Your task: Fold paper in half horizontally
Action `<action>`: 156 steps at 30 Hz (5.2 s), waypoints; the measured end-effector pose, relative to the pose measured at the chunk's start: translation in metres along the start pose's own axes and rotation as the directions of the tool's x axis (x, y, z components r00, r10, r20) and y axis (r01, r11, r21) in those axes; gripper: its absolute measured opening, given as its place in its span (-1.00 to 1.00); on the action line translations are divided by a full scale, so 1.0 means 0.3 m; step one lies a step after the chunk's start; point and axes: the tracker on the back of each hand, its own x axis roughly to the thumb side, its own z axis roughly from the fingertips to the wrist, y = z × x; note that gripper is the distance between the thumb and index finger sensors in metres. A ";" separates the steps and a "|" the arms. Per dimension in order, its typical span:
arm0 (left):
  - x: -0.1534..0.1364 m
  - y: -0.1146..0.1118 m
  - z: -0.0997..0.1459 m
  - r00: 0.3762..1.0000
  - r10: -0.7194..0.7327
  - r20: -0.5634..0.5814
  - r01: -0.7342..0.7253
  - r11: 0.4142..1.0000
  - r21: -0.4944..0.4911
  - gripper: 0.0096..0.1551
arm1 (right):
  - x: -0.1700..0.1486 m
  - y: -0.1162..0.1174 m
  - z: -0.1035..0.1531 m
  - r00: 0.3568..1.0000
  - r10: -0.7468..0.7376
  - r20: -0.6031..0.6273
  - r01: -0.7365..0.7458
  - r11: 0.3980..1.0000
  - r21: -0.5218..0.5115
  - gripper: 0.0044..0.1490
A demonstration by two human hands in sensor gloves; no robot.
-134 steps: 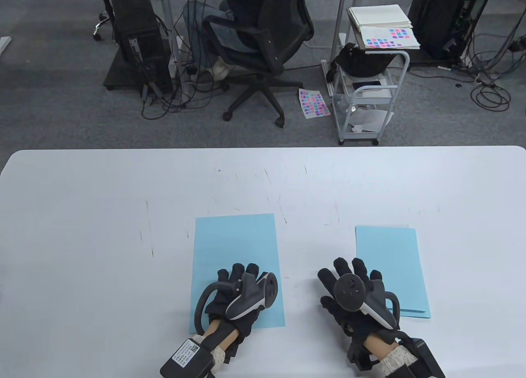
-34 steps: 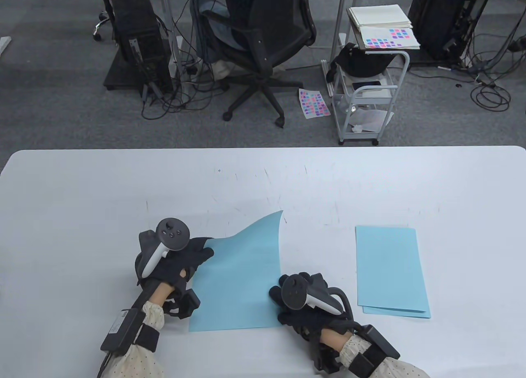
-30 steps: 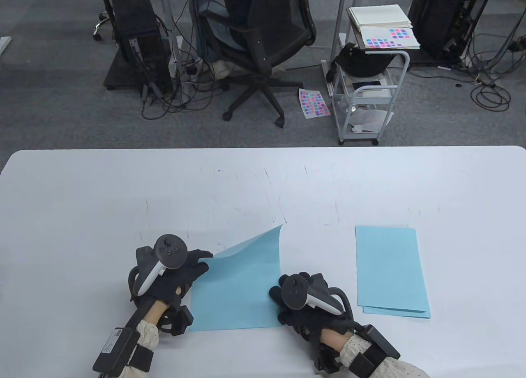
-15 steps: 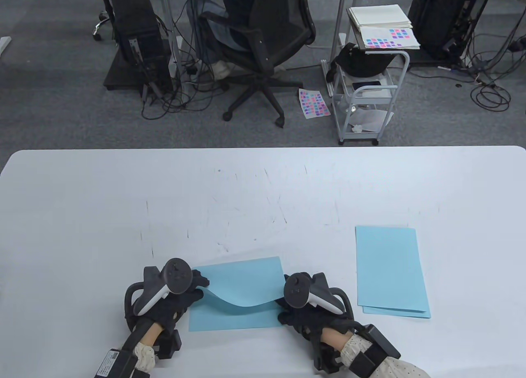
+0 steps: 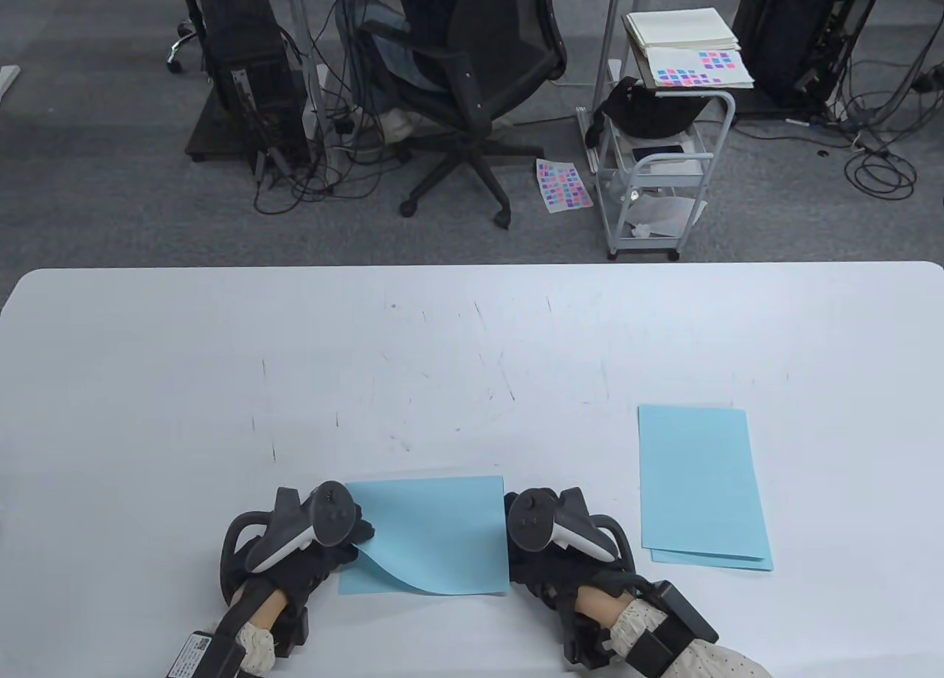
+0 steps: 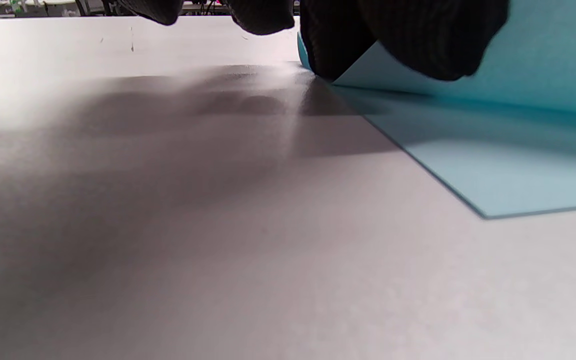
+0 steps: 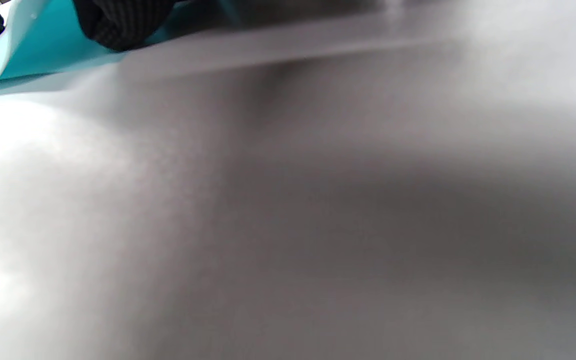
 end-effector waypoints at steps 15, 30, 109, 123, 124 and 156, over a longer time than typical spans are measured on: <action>0.016 -0.014 -0.009 0.999 0.031 -0.009 -0.032 0.998 -0.049 -0.37 | 0.001 -0.004 -0.001 1.000 0.006 -0.004 -0.006 1.000 -0.002 -0.14; 0.025 -0.060 -0.030 0.993 -0.113 -0.031 0.107 0.985 -0.136 -0.09 | 0.001 -0.004 -0.002 1.000 0.006 -0.003 -0.006 1.000 -0.003 -0.14; 0.092 -0.066 -0.042 0.997 -0.078 -0.009 0.075 0.981 -0.180 -0.14 | 0.248 -0.074 -0.169 0.994 0.101 -0.031 -0.102 0.994 -0.027 -0.15; 0.088 -0.065 -0.042 0.997 -0.072 -0.016 0.067 0.979 -0.190 -0.15 | 0.184 -0.090 -0.150 0.992 0.094 -0.089 -0.097 0.995 -0.028 -0.14; 0.088 -0.065 -0.042 0.997 -0.072 -0.016 0.067 0.979 -0.190 -0.15 | 0.179 -0.090 -0.149 0.991 0.092 -0.093 -0.095 0.995 -0.027 -0.15; 0.086 -0.064 -0.044 0.997 -0.073 -0.013 0.069 0.979 -0.193 -0.15 | 0.008 -0.105 -0.032 0.984 0.029 -0.175 -0.043 0.996 -0.075 -0.09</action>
